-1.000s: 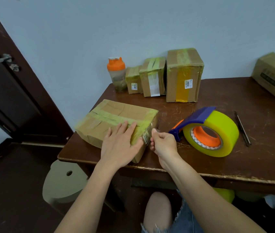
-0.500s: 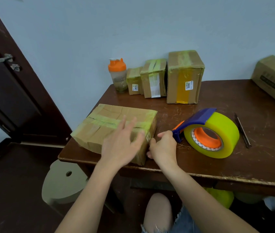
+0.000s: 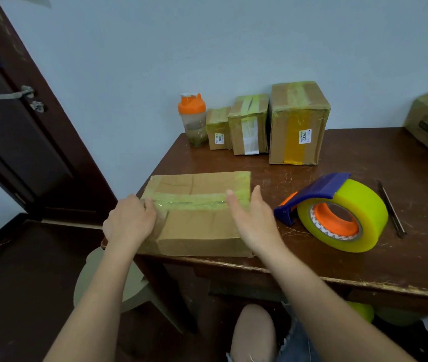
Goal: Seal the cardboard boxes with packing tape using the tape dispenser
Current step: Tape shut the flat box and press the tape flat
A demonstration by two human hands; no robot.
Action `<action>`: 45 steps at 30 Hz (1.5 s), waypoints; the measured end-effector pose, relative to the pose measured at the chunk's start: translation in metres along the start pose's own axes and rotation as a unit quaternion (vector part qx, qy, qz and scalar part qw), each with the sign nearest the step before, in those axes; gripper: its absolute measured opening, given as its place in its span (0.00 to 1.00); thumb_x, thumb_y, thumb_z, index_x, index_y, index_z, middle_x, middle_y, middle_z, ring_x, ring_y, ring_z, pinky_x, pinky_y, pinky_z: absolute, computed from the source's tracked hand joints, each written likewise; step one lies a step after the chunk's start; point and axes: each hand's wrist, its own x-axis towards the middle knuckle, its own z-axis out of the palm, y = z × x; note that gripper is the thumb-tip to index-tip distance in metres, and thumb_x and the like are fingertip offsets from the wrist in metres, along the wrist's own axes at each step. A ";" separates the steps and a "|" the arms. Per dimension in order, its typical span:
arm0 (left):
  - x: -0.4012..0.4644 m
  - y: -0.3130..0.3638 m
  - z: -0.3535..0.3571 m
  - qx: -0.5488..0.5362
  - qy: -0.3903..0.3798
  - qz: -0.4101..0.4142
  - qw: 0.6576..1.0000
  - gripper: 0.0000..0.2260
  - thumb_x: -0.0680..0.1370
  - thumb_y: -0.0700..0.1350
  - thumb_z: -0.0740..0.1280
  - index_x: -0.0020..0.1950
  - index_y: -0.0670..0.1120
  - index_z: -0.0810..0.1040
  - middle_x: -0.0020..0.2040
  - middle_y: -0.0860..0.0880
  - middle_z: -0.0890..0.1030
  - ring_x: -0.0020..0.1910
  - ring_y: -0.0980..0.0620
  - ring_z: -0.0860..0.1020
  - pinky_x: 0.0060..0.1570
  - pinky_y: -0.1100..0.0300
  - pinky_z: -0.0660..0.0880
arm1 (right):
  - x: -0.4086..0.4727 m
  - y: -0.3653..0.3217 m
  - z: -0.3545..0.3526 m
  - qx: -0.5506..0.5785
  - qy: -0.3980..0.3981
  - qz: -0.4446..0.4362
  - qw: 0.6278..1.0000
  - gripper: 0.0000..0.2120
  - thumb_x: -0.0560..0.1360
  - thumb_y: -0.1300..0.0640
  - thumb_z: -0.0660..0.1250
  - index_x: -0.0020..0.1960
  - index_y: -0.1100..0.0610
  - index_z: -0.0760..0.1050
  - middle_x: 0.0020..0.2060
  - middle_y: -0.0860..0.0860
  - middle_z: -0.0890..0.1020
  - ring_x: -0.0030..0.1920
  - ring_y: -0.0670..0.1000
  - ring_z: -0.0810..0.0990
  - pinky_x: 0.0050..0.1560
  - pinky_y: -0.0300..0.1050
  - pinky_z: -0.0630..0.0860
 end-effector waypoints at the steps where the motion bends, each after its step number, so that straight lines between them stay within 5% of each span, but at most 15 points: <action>1: 0.000 -0.001 -0.002 0.003 -0.009 -0.010 1.000 0.22 0.83 0.56 0.51 0.54 0.41 0.75 0.45 0.46 0.74 0.44 0.45 0.72 0.44 0.51 0.68 | 0.008 -0.006 -0.008 -0.024 -0.011 0.020 0.999 0.40 0.79 0.35 0.53 0.79 0.60 0.45 0.76 0.57 0.61 0.75 0.56 0.62 0.72 0.51 0.61; 5: 0.005 0.009 -0.011 -0.008 -0.030 -0.027 0.999 0.28 0.82 0.61 0.49 0.63 0.40 0.74 0.58 0.42 0.77 0.56 0.39 0.75 0.52 0.49 0.69 | 0.031 -0.034 -0.018 -0.178 -0.056 0.030 0.982 0.40 0.80 0.36 0.48 0.77 0.67 0.49 0.76 0.62 0.59 0.72 0.63 0.65 0.67 0.55 0.66; 9: 0.012 0.032 0.001 -0.051 -0.108 -0.064 0.991 0.47 0.74 0.75 0.47 0.78 0.39 0.54 0.75 0.40 0.64 0.70 0.37 0.67 0.66 0.43 0.66 | 0.043 -0.046 0.010 -0.270 -0.036 0.084 0.959 0.51 0.74 0.27 0.51 0.78 0.64 0.37 0.76 0.64 0.56 0.72 0.66 0.63 0.65 0.60 0.69; 12: 0.003 0.037 0.021 0.012 -0.102 -0.060 0.993 0.58 0.65 0.82 0.44 0.79 0.39 0.45 0.77 0.39 0.59 0.71 0.37 0.64 0.66 0.43 0.65 | 0.037 -0.038 0.031 -0.367 -0.011 0.069 0.928 0.59 0.68 0.21 0.50 0.77 0.65 0.36 0.76 0.67 0.50 0.70 0.66 0.62 0.61 0.59 0.73; 16: 0.006 0.037 0.026 0.041 -0.089 -0.062 0.993 0.60 0.64 0.82 0.51 0.79 0.39 0.44 0.75 0.39 0.61 0.69 0.38 0.66 0.63 0.46 0.68 | 0.038 -0.036 0.036 -0.418 0.017 0.054 0.907 0.61 0.67 0.21 0.53 0.77 0.66 0.36 0.71 0.63 0.59 0.65 0.61 0.66 0.57 0.52 0.75; 20: 0.013 0.036 0.029 0.059 -0.066 -0.061 0.994 0.52 0.71 0.75 0.57 0.79 0.37 0.48 0.73 0.38 0.64 0.67 0.38 0.69 0.59 0.48 0.71 | 0.043 -0.034 0.037 -0.418 0.031 0.044 0.907 0.52 0.74 0.30 0.57 0.77 0.66 0.38 0.70 0.61 0.60 0.65 0.60 0.67 0.54 0.51 0.75; 25: 0.012 0.030 0.031 0.035 -0.014 -0.049 0.998 0.34 0.82 0.61 0.52 0.76 0.35 0.54 0.71 0.38 0.67 0.63 0.38 0.73 0.54 0.49 0.72 | 0.046 -0.030 0.034 -0.391 0.068 0.037 0.917 0.38 0.82 0.44 0.52 0.77 0.66 0.37 0.73 0.61 0.61 0.67 0.60 0.68 0.54 0.52 0.76; 31: 0.007 0.032 0.030 0.033 -0.054 -0.083 0.995 0.50 0.73 0.75 0.47 0.78 0.34 0.48 0.73 0.36 0.63 0.65 0.35 0.72 0.55 0.47 0.74 | 0.048 -0.040 0.045 -0.409 0.035 0.102 0.906 0.62 0.65 0.19 0.50 0.77 0.65 0.34 0.68 0.64 0.63 0.65 0.65 0.69 0.59 0.63 0.73; 34: 0.008 0.032 0.025 0.058 -0.066 -0.076 0.993 0.56 0.69 0.79 0.52 0.78 0.36 0.48 0.72 0.38 0.66 0.64 0.41 0.74 0.43 0.53 0.68 | 0.053 -0.038 0.045 -0.436 0.037 0.082 0.895 0.66 0.62 0.18 0.53 0.76 0.67 0.34 0.64 0.61 0.67 0.56 0.59 0.75 0.52 0.53 0.79; 37: 0.011 0.030 0.025 0.064 -0.058 -0.071 0.994 0.56 0.66 0.79 0.56 0.76 0.35 0.55 0.69 0.39 0.70 0.62 0.42 0.75 0.43 0.54 0.70 | 0.059 -0.036 0.042 -0.434 0.042 0.071 0.897 0.65 0.64 0.20 0.56 0.77 0.68 0.38 0.64 0.59 0.68 0.56 0.56 0.77 0.46 0.46 0.78; 42: 0.026 0.016 0.024 0.015 -0.056 -0.050 0.997 0.38 0.70 0.75 0.60 0.57 0.40 0.74 0.52 0.43 0.80 0.50 0.44 0.77 0.42 0.54 0.70 | 0.074 -0.029 0.018 -0.349 0.034 0.061 0.935 0.48 0.71 0.30 0.64 0.74 0.66 0.58 0.66 0.58 0.71 0.64 0.58 0.74 0.49 0.49 0.73; 45: 0.033 0.007 0.021 -0.029 -0.073 -0.044 0.996 0.27 0.76 0.69 0.58 0.43 0.43 0.72 0.41 0.47 0.75 0.43 0.46 0.73 0.42 0.53 0.70 | 0.078 -0.018 0.005 -0.320 0.011 0.009 0.947 0.29 0.78 0.37 0.59 0.61 0.62 0.72 0.57 0.58 0.77 0.58 0.60 0.76 0.44 0.49 0.69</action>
